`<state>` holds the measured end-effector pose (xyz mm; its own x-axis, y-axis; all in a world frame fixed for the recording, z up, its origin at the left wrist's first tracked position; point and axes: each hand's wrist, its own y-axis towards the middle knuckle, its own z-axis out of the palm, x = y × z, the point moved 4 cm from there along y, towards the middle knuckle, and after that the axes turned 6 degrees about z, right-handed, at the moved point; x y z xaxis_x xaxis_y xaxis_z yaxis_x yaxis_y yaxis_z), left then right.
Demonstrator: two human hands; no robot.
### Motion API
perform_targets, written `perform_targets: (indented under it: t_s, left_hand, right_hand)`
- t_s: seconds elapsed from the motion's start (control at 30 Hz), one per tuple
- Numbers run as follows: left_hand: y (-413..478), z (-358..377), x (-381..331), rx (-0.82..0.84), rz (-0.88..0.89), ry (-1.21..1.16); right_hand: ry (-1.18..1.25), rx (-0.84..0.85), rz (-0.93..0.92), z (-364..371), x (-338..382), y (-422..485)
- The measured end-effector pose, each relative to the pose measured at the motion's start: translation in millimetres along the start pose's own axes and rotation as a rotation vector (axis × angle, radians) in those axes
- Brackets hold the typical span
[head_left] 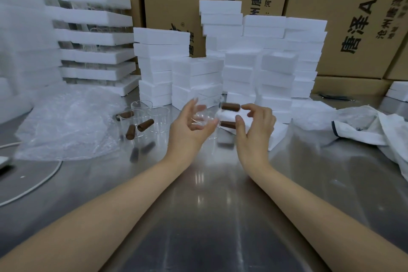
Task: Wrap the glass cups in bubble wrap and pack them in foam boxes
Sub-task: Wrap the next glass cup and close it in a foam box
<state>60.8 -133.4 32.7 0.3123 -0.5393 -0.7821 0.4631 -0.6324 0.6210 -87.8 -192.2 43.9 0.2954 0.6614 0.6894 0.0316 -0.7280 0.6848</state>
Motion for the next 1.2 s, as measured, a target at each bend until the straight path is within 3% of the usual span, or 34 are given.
perform_targets:
  t_s: [0.07, 0.17, 0.23, 0.6, 0.73, 0.83, 1.0, 1.2]
  left_hand:
    - [-3, 1, -6, -0.102, 0.046, -0.051]
    - [-8, 6, -13, -0.069, 0.133, -0.014]
    - [-9, 7, -15, -0.046, 0.155, 0.021]
    - [-15, 18, -16, 0.167, 0.191, 0.212]
    - [-10, 17, -9, 0.174, -0.068, -0.089]
    - [-9, 18, 2, 0.219, -0.249, -0.150]
    - [-9, 19, 0, 0.194, -0.185, -0.130]
    - [-9, 12, -5, 0.053, -0.035, 0.072]
  right_hand:
    - [0.158, 0.090, 0.014, 1, 4, -3]
    - [0.355, 0.389, 0.080, 15, 8, -13]
    - [0.379, 0.463, 0.091, 21, 8, -16]
    - [0.619, 0.423, 0.301, 23, -7, -7]
    - [0.782, 0.459, 0.379, 24, -10, -3]
    - [0.778, 0.473, 0.351, 24, -10, -5]
    - [0.747, 0.479, 0.395, 26, -11, -5]
    - [0.853, 0.636, 0.568, 32, -11, -11]
